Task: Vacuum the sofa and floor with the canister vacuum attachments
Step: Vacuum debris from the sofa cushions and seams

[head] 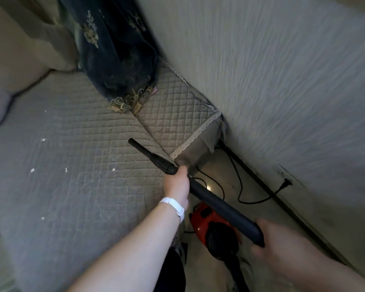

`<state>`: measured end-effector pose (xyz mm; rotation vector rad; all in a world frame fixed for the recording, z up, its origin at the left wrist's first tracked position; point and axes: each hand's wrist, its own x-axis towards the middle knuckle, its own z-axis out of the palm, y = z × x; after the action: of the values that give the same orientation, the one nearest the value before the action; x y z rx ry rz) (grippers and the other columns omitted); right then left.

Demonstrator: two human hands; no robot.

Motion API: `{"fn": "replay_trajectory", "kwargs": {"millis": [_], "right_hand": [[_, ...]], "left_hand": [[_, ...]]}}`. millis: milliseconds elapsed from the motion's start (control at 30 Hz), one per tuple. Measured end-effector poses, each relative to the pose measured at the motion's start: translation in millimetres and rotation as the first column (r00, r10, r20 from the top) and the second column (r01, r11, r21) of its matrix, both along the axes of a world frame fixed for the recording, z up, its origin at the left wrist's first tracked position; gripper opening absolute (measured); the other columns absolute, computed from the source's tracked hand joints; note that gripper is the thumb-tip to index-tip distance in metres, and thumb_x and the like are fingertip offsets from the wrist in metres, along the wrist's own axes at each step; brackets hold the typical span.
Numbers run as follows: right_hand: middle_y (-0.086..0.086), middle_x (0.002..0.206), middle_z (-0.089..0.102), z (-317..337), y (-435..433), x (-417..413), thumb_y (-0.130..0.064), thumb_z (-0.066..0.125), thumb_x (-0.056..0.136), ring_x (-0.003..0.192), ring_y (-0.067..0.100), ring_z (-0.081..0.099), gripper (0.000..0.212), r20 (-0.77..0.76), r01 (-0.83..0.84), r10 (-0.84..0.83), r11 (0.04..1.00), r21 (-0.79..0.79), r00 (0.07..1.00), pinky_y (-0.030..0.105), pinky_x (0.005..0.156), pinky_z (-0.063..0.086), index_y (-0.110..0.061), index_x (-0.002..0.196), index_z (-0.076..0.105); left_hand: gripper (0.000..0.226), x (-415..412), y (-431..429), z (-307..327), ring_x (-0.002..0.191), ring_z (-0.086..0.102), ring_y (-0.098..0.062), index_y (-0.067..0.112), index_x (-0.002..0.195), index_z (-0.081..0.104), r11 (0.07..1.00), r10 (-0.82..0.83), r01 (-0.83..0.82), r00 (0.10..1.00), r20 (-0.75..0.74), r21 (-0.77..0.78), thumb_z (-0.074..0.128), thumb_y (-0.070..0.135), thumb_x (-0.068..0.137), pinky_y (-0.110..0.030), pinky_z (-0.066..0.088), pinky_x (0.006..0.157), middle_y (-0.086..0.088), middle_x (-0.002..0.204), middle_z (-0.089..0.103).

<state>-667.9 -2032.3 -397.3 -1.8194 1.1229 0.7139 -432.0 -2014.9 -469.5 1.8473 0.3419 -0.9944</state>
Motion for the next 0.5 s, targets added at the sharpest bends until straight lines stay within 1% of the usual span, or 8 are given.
{"fn": "replay_trajectory", "kwargs": {"millis": [67,100,133,200,267,367,433,500], "right_hand": [[-0.009,0.08,0.06,22.3,6.8,-6.0,-0.042,0.065,0.086,0.067,0.001,0.058,0.022,0.018,-0.036,0.037,0.999,-0.033,0.999,0.016,0.051,0.04,-0.036,0.087,0.043],[-0.008,0.08,0.06,31.6,10.5,-8.3,-0.042,0.065,0.085,0.067,0.002,0.059,0.022,0.021,-0.054,0.055,0.998,-0.039,0.998,0.017,0.052,0.041,-0.037,0.086,0.043],[-0.008,0.08,0.06,40.1,14.6,-10.1,-0.041,0.065,0.084,0.067,0.002,0.059,0.022,0.024,-0.077,0.078,0.996,-0.038,0.997,0.017,0.053,0.043,-0.037,0.085,0.043],[-0.007,0.08,0.063,53.7,23.4,-12.4,-0.038,0.066,0.083,0.066,0.004,0.062,0.02,0.049,-0.094,0.094,0.996,-0.004,0.994,0.019,0.057,0.048,-0.037,0.085,0.046],[-0.006,0.081,0.064,65.4,32.0,-11.5,-0.035,0.067,0.083,0.066,0.005,0.062,0.018,0.082,-0.098,0.094,0.994,0.05,0.992,0.02,0.059,0.05,-0.034,0.089,0.05],[-0.004,0.079,0.063,81.3,45.2,-2.2,-0.029,0.07,0.083,0.06,0.009,0.06,0.018,0.132,-0.044,0.014,0.973,0.227,0.991,0.024,0.055,0.049,-0.028,0.094,0.055],[0.004,0.073,0.06,89.2,55.3,8.0,-0.025,0.072,0.083,0.058,0.018,0.058,0.023,0.147,0.032,-0.095,0.923,0.385,0.985,0.031,0.055,0.047,-0.021,0.101,0.058],[0.008,0.068,0.058,97.8,68.8,22.8,-0.025,0.072,0.087,0.054,0.022,0.054,0.028,0.137,0.062,-0.148,0.868,0.492,0.979,0.032,0.051,0.045,-0.015,0.11,0.057]], "left_hand": [[0.024,-7.3,17.2,24.8,0.075,0.072,-0.031,0.008,0.096,0.062,0.998,0.054,-0.054,0.998,-0.015,-0.034,0.064,0.026,0.08,-0.041,0.062,0.072,-0.018,0.093,0.07],[0.02,-9.1,25.2,34.6,0.065,0.071,-0.027,0.006,0.1,0.06,0.996,0.082,-0.083,0.996,-0.019,-0.045,0.061,0.02,0.086,-0.035,0.061,0.063,-0.016,0.087,0.068],[0.018,-10.0,33.0,42.1,0.058,0.069,-0.024,0.005,0.102,0.059,0.993,0.108,-0.109,0.994,-0.02,-0.054,0.059,0.017,0.089,-0.032,0.058,0.058,-0.013,0.081,0.066],[0.012,-11.4,48.1,58.7,0.052,0.065,-0.022,0.006,0.101,0.055,0.986,0.143,-0.145,0.989,-0.021,-0.084,0.058,0.015,0.092,-0.034,0.057,0.063,-0.009,0.072,0.061],[0.009,-10.8,63.2,76.4,0.052,0.063,-0.022,0.009,0.1,0.054,0.977,0.18,-0.181,0.983,-0.022,-0.109,0.058,0.015,0.093,-0.038,0.056,0.07,-0.007,0.072,0.059],[0.007,-1.7,86.4,109.1,0.05,0.061,-0.02,0.011,0.099,0.053,0.956,0.249,-0.251,0.968,-0.029,-0.149,0.058,0.015,0.094,-0.036,0.054,0.066,-0.006,0.072,0.058],[0.008,10.1,103.7,131.2,0.05,0.06,-0.019,0.011,0.1,0.053,0.932,0.294,-0.302,0.953,-0.065,-0.203,0.059,0.014,0.095,-0.034,0.054,0.061,-0.005,0.07,0.057],[0.015,25.4,125.1,150.5,0.05,0.061,-0.018,0.009,0.106,0.055,0.903,0.332,-0.349,0.937,-0.105,-0.251,0.061,0.014,0.094,-0.032,0.055,0.058,-0.005,0.07,0.057]]}}
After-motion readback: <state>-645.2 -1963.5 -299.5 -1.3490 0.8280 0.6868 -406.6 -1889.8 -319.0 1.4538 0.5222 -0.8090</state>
